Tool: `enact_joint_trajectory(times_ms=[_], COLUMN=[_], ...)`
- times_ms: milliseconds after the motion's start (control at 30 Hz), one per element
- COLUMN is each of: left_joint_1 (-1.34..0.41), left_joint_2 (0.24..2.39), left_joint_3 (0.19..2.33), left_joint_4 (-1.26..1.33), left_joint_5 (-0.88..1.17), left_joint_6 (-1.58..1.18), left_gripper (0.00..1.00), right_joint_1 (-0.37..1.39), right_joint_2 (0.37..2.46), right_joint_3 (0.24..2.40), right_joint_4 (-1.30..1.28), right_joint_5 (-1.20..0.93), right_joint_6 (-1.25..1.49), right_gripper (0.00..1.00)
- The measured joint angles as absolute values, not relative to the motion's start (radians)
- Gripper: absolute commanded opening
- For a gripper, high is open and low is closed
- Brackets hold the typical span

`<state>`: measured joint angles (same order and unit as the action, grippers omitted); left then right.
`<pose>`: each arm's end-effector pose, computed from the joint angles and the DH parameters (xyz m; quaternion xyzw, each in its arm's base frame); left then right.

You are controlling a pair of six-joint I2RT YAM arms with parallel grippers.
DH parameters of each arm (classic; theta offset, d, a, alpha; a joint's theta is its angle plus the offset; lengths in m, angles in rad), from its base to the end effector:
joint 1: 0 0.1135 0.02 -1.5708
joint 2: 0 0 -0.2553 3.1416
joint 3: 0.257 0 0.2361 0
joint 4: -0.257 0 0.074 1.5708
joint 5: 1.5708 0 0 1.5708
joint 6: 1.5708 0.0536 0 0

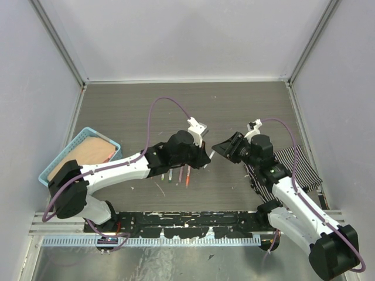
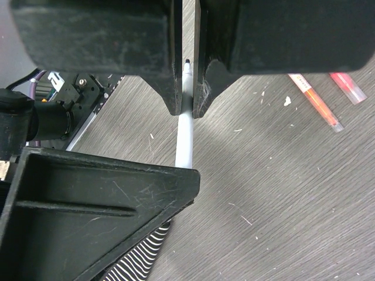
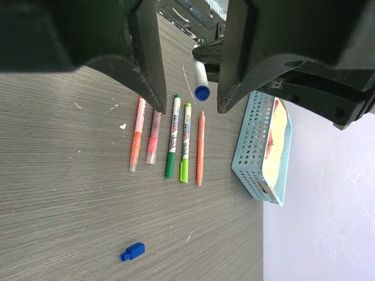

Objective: Insert the pens into the pen caps
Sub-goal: Adjust the pen.

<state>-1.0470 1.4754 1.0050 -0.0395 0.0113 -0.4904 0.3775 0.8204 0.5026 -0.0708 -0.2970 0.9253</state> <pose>0.1684 -0.2928 0.2554 0.2397 0.8286 -0.3552 0.3603 0.1778 0.0874 0.2384 0.1428 0.8129 0.4319 0.3638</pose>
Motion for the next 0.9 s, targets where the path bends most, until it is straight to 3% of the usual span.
enact_joint_trajectory(times_ms=[267, 567, 633, 900], left_joint_1=[-1.050, -1.058, -1.058, -1.063], left_joint_2=[1.475, 1.480, 1.480, 1.480], left_joint_3=[1.005, 1.006, 1.006, 1.006], left_joint_4=[-0.033, -0.036, -0.036, -0.035], left_joint_5=[0.011, 0.006, 0.001, -0.002], left_joint_6=[-0.480, -0.475, -0.474, -0.472], left_gripper=[0.00, 0.00, 0.01, 0.30], right_joint_1=[0.377, 0.377, 0.377, 0.377], right_joint_2=[0.832, 0.834, 0.834, 0.827], right_joint_3=[0.493, 0.471, 0.471, 0.479], right_joint_4=[-0.051, -0.016, -0.016, -0.040], right_joint_5=[-0.333, -0.367, -0.369, -0.363], right_joint_6=[0.939, 0.945, 0.941, 0.918], right_gripper=[0.39, 0.02, 0.01, 0.01])
